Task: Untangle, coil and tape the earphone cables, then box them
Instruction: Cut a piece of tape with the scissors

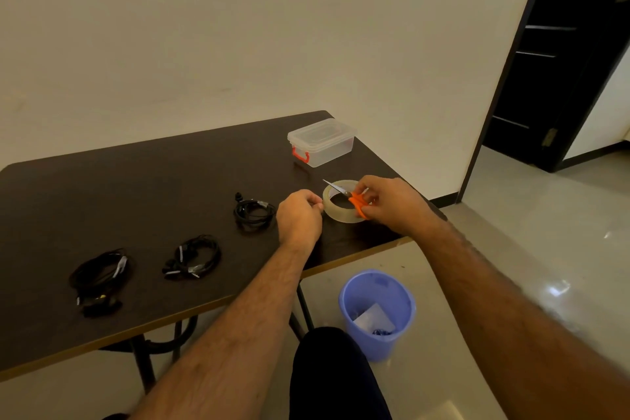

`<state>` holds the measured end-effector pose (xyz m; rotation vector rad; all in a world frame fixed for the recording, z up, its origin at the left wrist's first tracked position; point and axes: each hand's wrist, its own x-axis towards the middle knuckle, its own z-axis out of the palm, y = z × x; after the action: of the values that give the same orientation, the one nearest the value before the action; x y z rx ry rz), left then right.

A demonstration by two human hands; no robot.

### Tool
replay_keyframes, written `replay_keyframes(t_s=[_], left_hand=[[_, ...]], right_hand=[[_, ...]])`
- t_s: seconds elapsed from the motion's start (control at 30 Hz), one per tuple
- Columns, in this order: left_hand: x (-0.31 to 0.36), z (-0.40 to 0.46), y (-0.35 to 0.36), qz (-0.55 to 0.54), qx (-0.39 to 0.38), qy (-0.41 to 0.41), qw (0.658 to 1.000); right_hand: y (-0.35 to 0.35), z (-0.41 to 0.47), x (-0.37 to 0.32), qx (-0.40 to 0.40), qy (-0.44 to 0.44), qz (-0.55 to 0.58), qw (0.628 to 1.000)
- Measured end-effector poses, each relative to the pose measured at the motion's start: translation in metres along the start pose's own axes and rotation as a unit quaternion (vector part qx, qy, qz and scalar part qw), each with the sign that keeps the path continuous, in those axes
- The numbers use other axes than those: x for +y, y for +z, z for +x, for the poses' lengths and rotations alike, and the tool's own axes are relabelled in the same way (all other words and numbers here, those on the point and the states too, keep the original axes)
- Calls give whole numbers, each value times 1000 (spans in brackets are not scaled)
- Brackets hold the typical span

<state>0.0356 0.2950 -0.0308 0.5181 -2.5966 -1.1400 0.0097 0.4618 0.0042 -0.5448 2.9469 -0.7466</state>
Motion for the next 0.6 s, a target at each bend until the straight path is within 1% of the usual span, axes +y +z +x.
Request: replay_keyframes(t_s=[0.1,0.27,0.4,0.6], left_hand=[[-1,-3,-4,23,2,-2,1000],[-6,-10,-14,48,-2,-1,999],[-9,-17,-28,41,-25,-5,999],[-10,-29,-42,27,-69,-28,997]], right_hand=[[3,-2,0,5,6,6,1000],[13,-2,-5,66,28,-9,997],[19,2,-14,112,51,-31,992],[22,3,-32,146,112,-39,982]])
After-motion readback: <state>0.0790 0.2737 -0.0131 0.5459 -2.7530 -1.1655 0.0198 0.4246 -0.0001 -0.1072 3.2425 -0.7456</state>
